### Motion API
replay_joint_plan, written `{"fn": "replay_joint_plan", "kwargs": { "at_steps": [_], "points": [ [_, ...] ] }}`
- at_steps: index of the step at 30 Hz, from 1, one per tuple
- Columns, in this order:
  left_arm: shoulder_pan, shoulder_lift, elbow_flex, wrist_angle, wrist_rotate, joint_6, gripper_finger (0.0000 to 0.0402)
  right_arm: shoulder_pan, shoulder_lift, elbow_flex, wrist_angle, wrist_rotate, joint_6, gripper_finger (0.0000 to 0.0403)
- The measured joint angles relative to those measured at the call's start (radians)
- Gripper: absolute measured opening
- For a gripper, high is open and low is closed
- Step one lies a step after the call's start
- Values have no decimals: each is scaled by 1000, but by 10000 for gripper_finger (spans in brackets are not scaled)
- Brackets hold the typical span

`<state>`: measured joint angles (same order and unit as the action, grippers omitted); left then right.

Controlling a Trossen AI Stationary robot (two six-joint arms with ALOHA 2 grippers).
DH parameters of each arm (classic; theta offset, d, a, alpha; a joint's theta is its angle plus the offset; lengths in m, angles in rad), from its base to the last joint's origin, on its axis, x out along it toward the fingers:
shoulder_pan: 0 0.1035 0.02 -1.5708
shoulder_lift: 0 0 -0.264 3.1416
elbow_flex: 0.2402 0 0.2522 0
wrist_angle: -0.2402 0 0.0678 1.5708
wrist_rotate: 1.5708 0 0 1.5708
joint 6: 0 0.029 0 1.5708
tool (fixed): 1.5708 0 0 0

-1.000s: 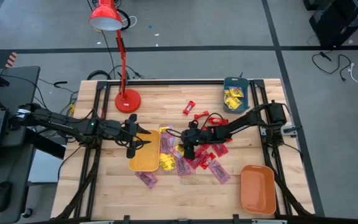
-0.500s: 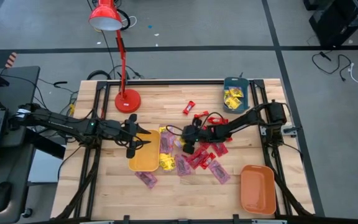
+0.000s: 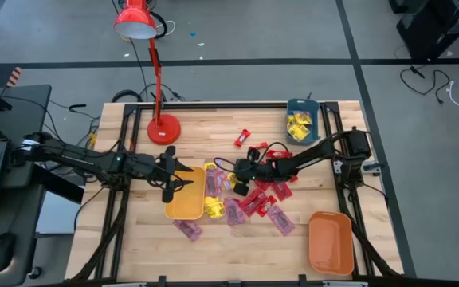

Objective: Sort candy
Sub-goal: Put the yellow candy pack into the blue bin

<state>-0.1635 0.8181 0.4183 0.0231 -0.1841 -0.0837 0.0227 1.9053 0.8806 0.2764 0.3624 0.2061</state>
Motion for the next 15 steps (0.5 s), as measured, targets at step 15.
{"fn": "replay_joint_plan", "kwargs": {
  "at_steps": [15],
  "points": [
    [0, 0, 0, 0, 0, 0, 190, -31, 0, 2, -97, -96, 17, 195]
  ]
}}
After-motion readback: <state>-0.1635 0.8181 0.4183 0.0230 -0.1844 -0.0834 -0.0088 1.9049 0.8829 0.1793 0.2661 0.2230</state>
